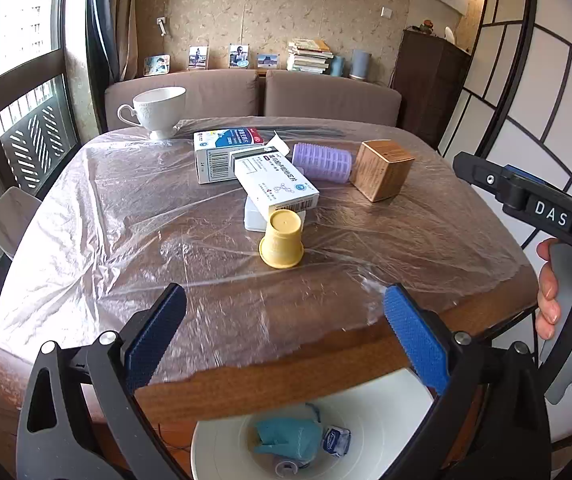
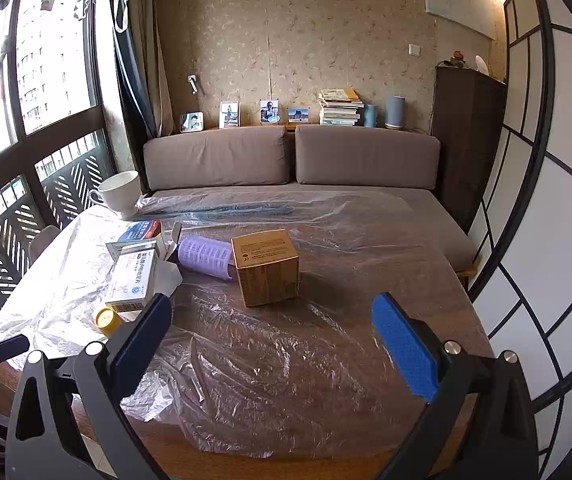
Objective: Collect trash
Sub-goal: 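Move both tools back over the table toward the remaining items, then grasp the yellow cup with the left tool while the right tool grasps the wooden box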
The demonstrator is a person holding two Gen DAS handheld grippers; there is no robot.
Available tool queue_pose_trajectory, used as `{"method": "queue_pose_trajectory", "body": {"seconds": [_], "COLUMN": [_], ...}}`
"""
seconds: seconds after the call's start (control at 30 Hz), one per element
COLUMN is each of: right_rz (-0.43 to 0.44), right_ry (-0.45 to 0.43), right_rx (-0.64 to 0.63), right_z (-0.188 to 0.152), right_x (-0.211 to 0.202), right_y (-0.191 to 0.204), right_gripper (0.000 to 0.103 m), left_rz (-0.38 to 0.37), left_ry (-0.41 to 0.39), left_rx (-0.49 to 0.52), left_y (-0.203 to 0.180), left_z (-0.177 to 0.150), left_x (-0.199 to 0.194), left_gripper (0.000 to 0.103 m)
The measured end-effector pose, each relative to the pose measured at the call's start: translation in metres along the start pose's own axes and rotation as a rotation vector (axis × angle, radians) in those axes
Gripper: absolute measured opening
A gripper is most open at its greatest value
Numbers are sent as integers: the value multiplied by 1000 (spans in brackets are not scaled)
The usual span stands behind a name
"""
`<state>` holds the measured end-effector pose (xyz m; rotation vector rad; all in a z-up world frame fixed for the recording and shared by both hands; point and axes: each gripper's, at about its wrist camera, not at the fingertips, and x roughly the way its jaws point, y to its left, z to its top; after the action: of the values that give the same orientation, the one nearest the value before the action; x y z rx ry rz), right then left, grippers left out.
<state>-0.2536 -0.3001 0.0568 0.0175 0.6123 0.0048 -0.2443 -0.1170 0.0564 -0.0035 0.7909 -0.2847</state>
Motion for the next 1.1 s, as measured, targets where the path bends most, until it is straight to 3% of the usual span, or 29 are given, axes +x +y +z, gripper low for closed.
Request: {"method": "queue_pose_trajectory", "body": {"seconds": [0.37, 0.6, 0.7, 0.8, 1.1], "right_rz": [23, 42, 48, 56, 76], "right_ry": [76, 113, 129, 142, 179], "right_rx": [-68, -58, -69, -79, -87], "right_z": [8, 15, 18, 20, 23], "right_x": [66, 98, 109, 117, 135], "right_y": [5, 3, 4, 7, 16], "right_gripper": [95, 93, 89, 88, 86], "left_rz": [16, -24, -30, -40, -78], "left_ry": [63, 99, 109, 125, 132], "left_rx": [2, -33, -30, -36, -51], "left_y": [-1, -1, 0, 3, 7], "left_z": [12, 19, 21, 22, 26], "left_x": [43, 63, 68, 73, 74], "left_gripper": [100, 75, 71, 60, 49]}}
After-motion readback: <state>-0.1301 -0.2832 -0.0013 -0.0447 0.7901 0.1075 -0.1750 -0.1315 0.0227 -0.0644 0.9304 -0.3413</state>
